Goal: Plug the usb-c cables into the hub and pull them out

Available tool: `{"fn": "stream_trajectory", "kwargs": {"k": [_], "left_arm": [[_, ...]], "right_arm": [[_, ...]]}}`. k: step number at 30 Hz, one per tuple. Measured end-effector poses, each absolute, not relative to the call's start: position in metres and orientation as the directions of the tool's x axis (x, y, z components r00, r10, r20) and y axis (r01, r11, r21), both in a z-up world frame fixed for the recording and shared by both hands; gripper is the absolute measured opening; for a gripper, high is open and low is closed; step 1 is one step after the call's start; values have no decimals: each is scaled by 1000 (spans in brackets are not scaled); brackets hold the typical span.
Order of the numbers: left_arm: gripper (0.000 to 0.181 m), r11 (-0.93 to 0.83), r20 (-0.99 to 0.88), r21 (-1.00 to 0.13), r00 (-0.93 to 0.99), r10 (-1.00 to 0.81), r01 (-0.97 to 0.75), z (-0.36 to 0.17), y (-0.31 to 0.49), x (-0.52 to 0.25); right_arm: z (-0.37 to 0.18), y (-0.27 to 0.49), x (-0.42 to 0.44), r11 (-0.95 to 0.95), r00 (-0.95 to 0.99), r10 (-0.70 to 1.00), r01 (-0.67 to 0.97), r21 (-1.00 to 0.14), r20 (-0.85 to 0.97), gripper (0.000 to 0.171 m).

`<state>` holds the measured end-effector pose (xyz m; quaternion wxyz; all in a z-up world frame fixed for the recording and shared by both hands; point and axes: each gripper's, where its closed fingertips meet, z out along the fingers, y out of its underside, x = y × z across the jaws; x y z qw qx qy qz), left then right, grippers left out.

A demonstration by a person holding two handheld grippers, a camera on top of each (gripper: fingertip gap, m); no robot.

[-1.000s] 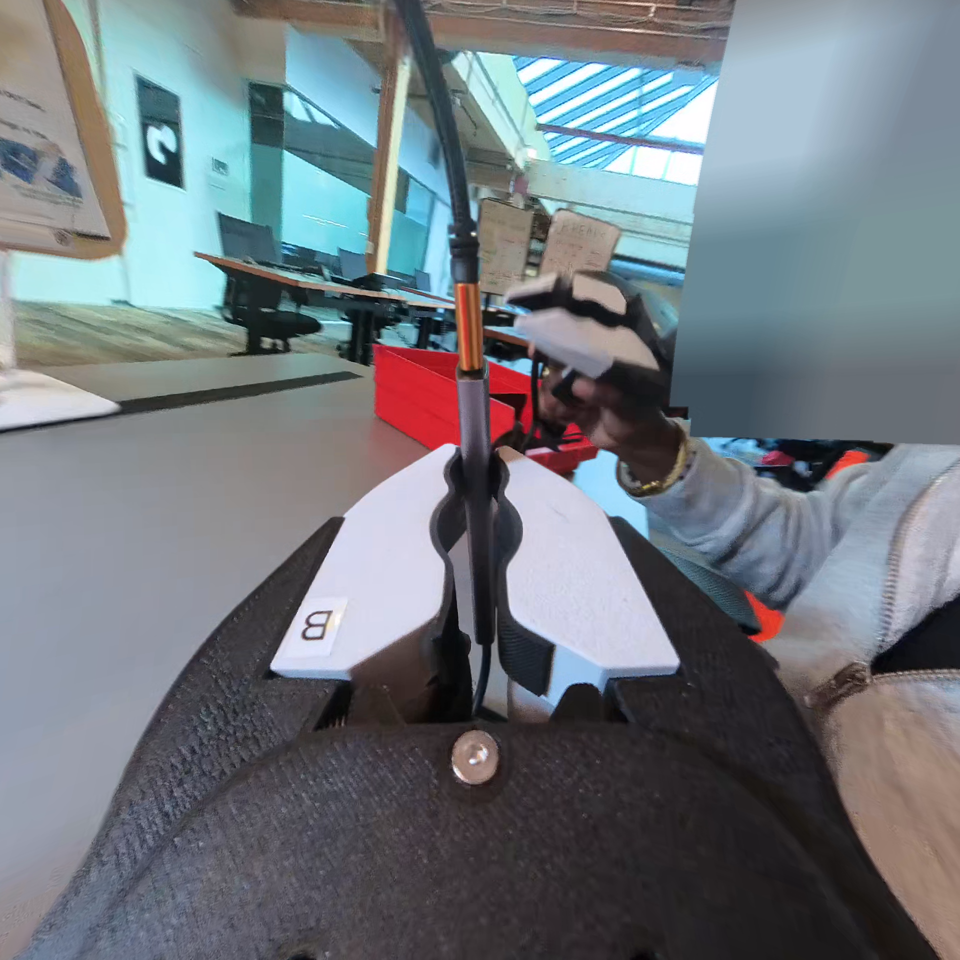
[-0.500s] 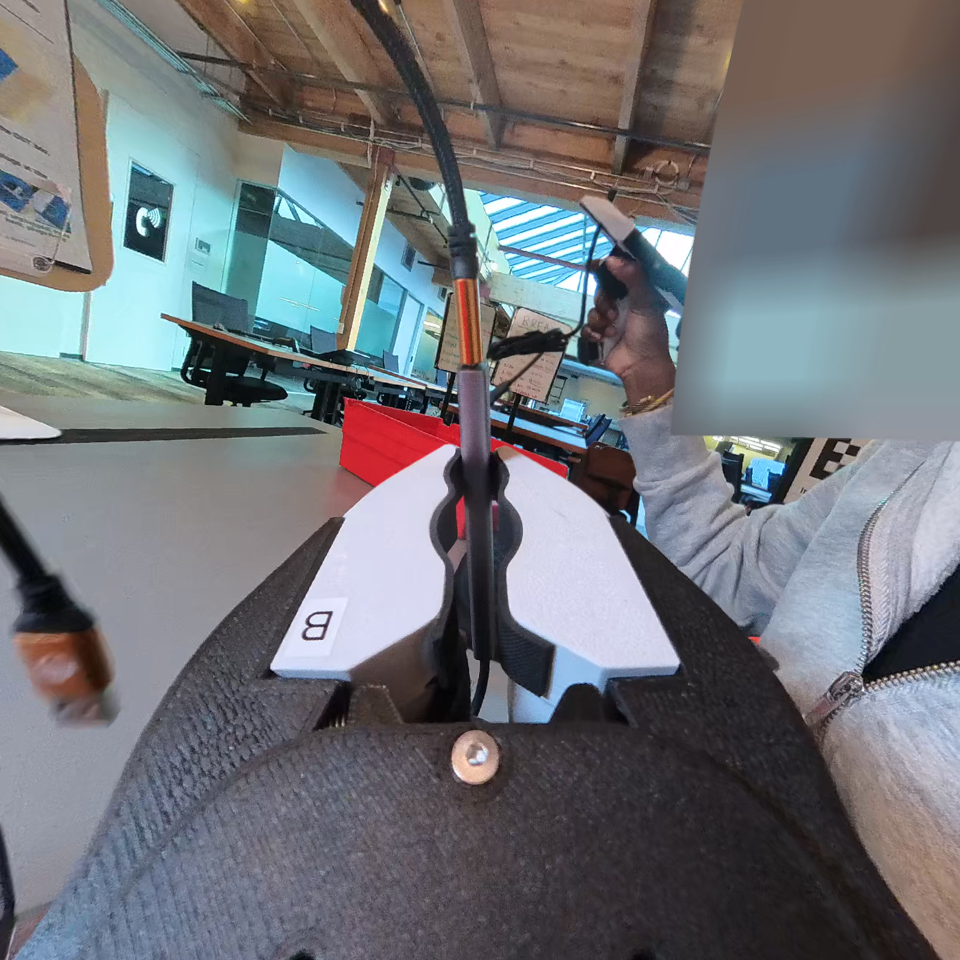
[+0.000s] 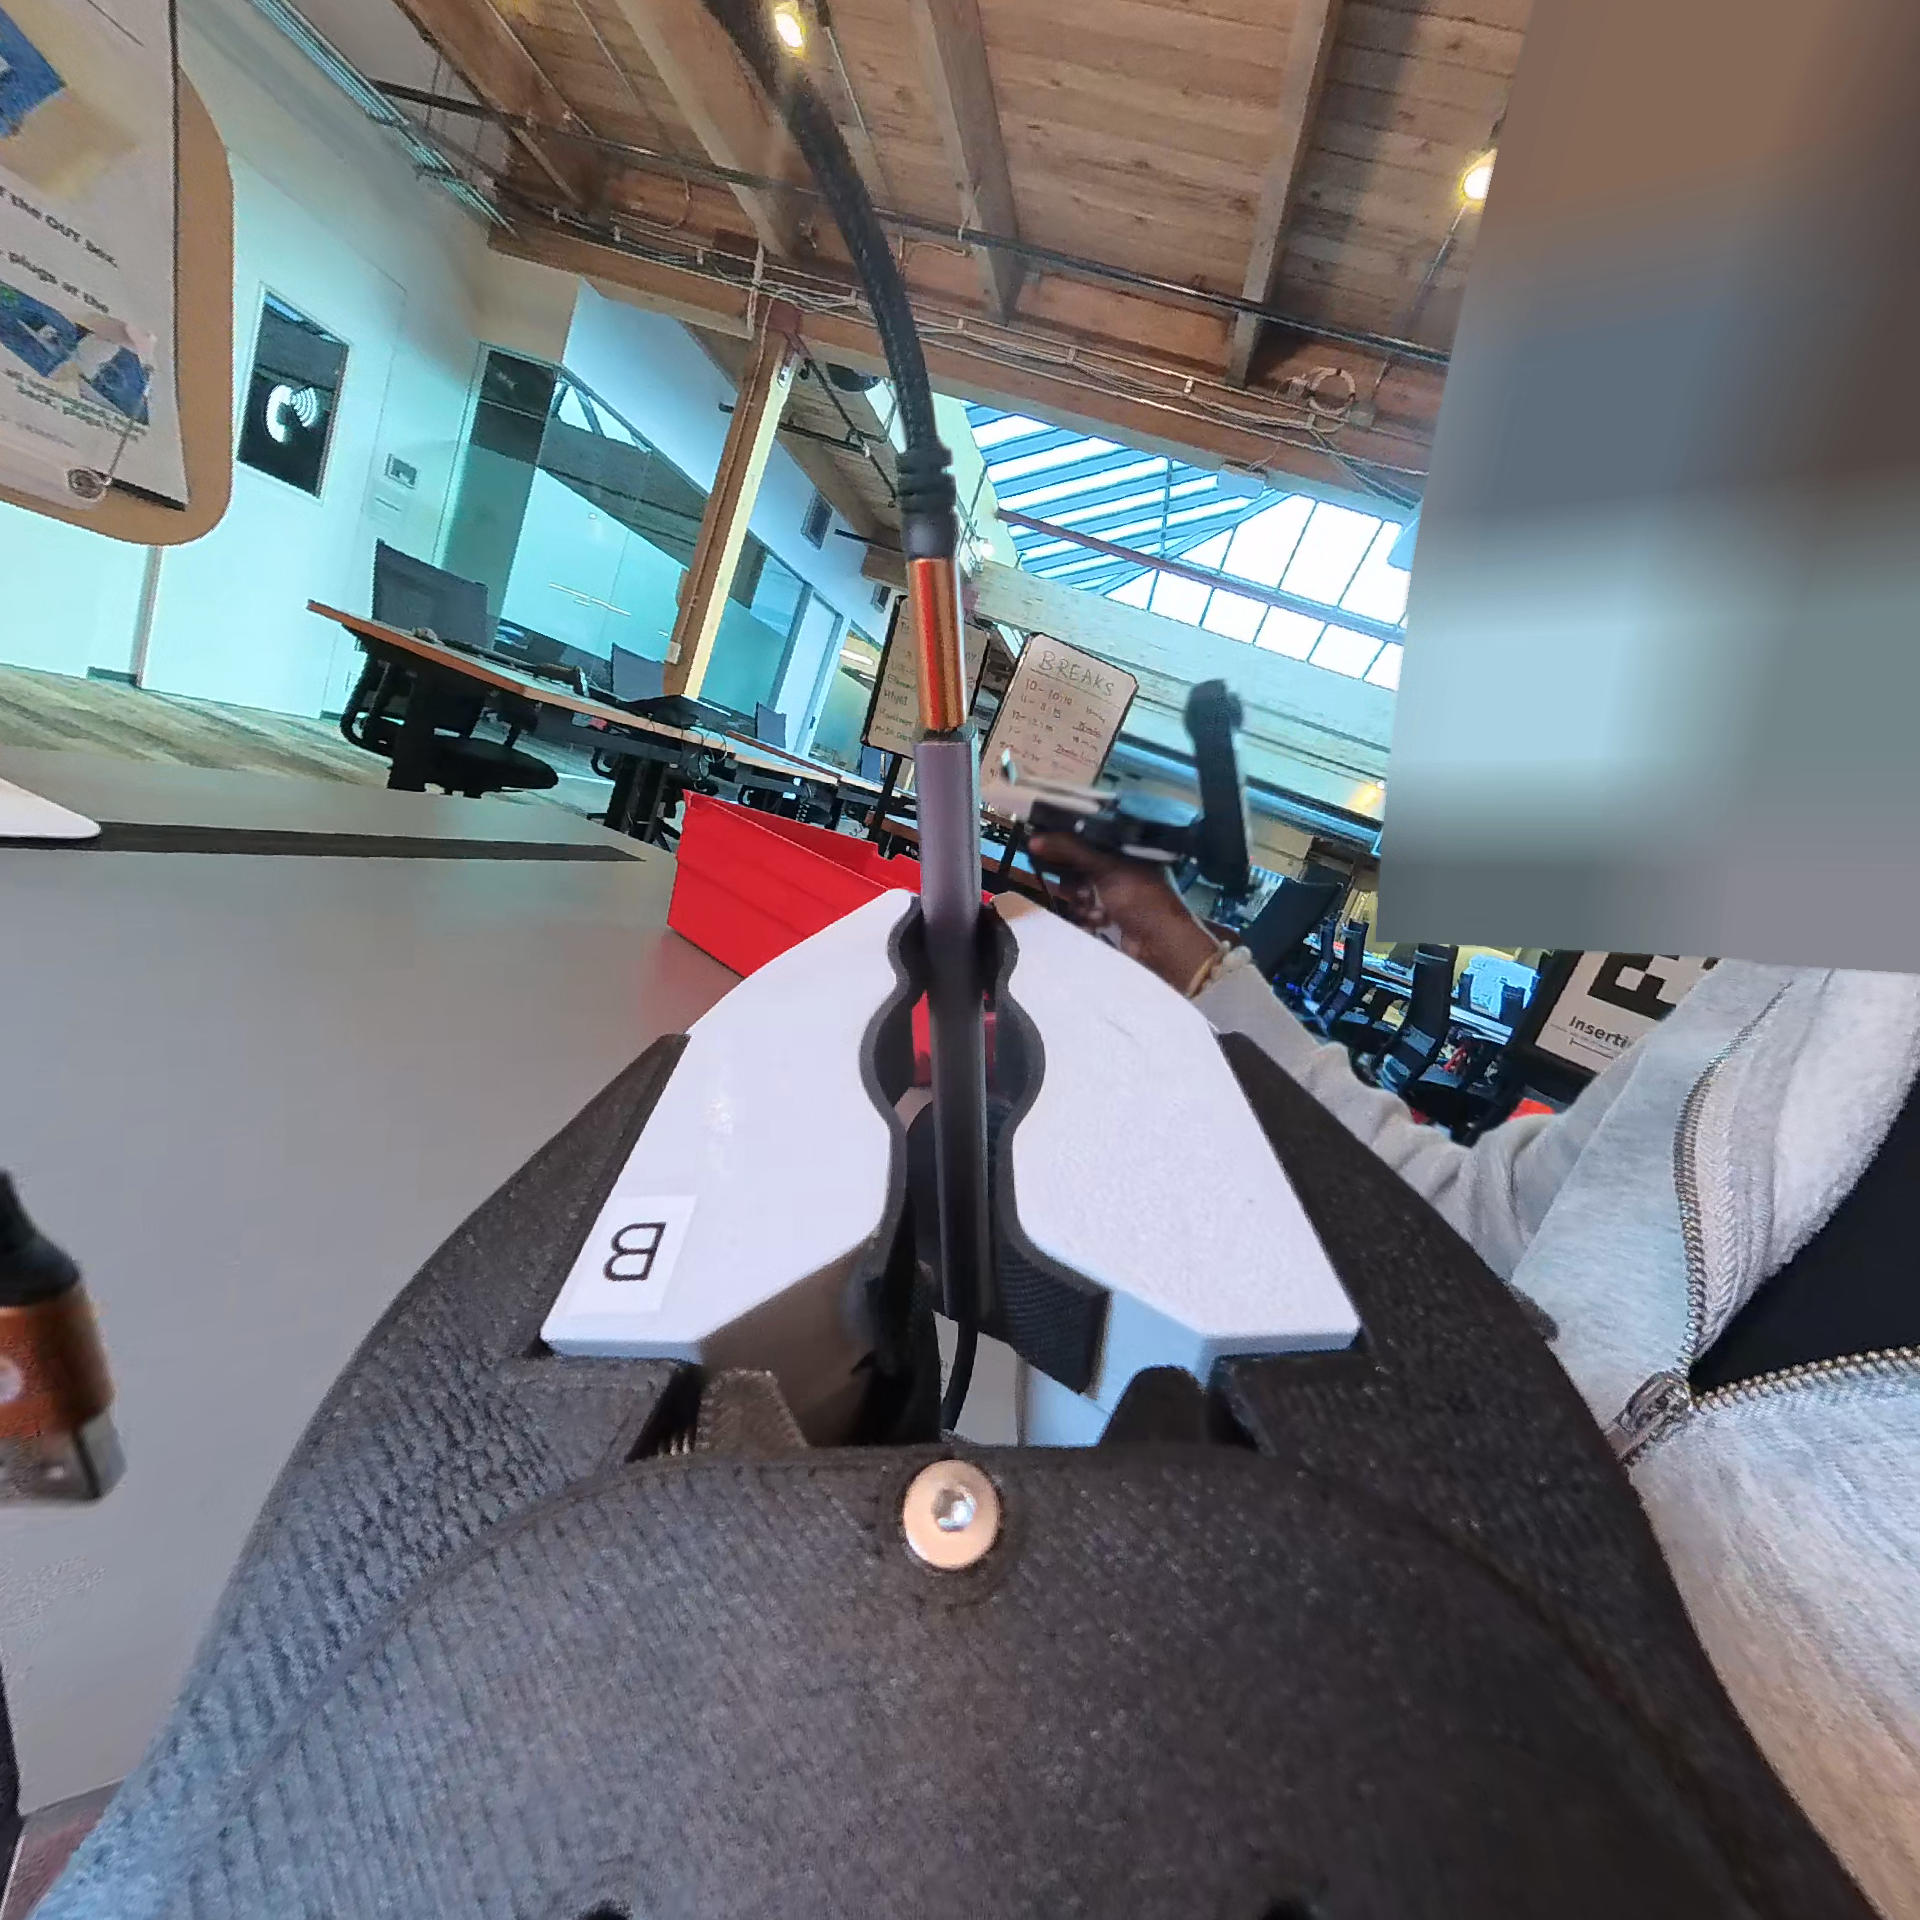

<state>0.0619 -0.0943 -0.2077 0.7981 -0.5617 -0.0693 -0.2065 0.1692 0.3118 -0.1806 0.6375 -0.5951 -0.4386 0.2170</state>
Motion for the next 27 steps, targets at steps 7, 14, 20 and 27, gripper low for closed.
{"fn": "stream_trajectory", "kwargs": {"k": [7, 14, 20, 27], "left_arm": [[10, 281, 340, -870, 906, -252, 405, -208, -94, 62], [10, 281, 341, -870, 906, -252, 406, -208, -94, 62], [10, 282, 341, -869, 905, -253, 406, -208, -94, 62], [10, 283, 340, -869, 906, -253, 406, -208, -94, 62]], "right_arm": [[-271, 303, 163, -11, 330, 919, 566, -825, 214, 19], [-234, 289, 150, 55, 187, 967, 515, -855, 175, 80], [-221, 275, 186, 12, 229, 952, 636, -772, 204, 82], [-289, 262, 214, -115, 271, 948, 783, -611, 169, 30]]}}
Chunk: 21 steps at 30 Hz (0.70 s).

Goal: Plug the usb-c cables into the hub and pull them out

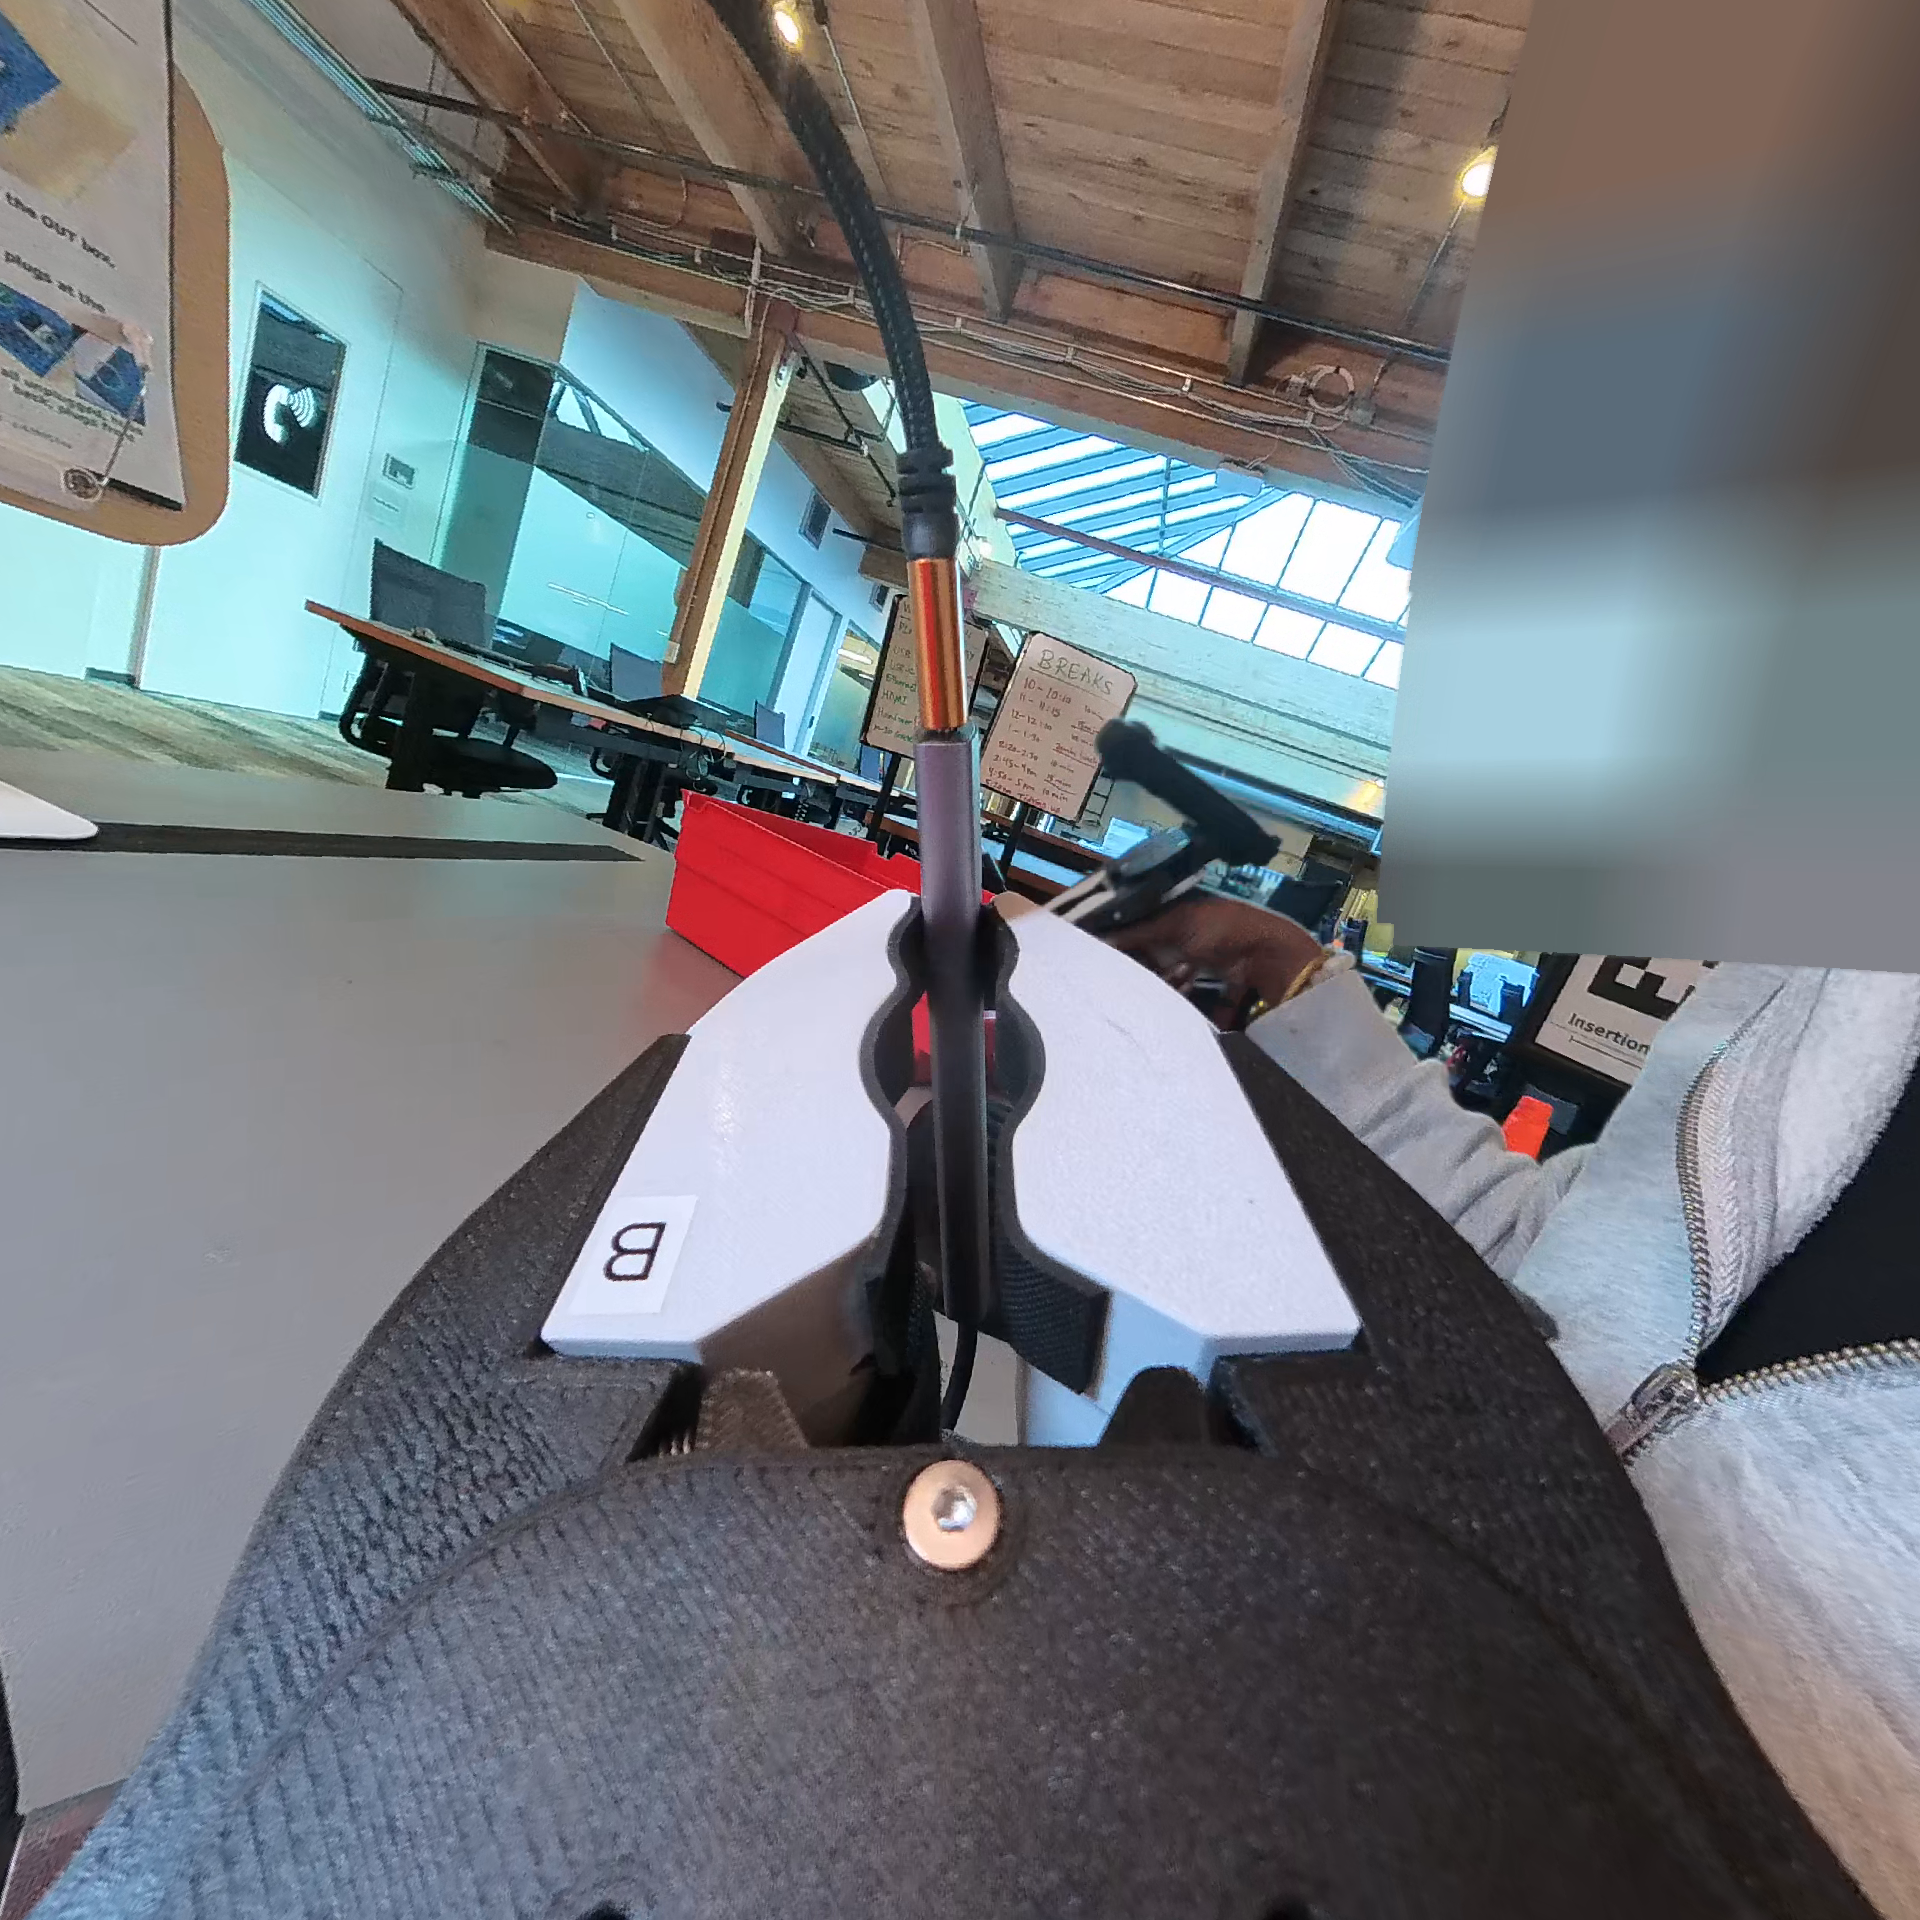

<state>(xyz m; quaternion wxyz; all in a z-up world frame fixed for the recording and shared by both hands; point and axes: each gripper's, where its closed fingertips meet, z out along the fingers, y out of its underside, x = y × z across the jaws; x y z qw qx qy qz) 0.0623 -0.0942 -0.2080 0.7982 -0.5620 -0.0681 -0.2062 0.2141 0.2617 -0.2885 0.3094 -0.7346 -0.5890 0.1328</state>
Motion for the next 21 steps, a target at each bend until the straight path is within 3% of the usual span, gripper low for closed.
{"fn": "stream_trajectory", "kwargs": {"k": [2, 6, 9, 13, 15, 17, 19, 21], "left_arm": [[10, 283, 339, -870, 907, -250, 403, -208, -94, 62], [10, 281, 345, -868, 905, -249, 409, -208, -94, 62], [10, 277, 359, -863, 898, -253, 423, -209, -93, 60], [10, 269, 366, -862, 895, -253, 429, -210, -92, 60], [10, 266, 357, -868, 899, -253, 419, -210, -92, 62], [10, 257, 342, -878, 905, -255, 404, -211, -91, 65], [10, 244, 315, -892, 911, -265, 380, -212, -90, 70], [10, 212, 283, -914, 918, -279, 346, -214, -87, 78]], "right_arm": [[-309, 264, 211, -121, 258, 949, 829, -546, 182, 22], [-312, 268, 207, -107, 260, 936, 853, -512, 236, 28], [-290, 269, 207, -114, 347, 892, 794, -597, 291, 32], [-239, 225, 182, 25, 350, 898, 564, -826, 266, 38], [-212, 170, 151, 89, 183, 969, 373, -924, 167, 37], [-187, 98, 123, 55, -111, 993, 191, -980, 34, 34], [-169, 20, 110, -76, -449, 887, 82, -994, -105, 31], [-163, -36, 104, -203, -658, 723, 87, -975, -209, 28]]}}
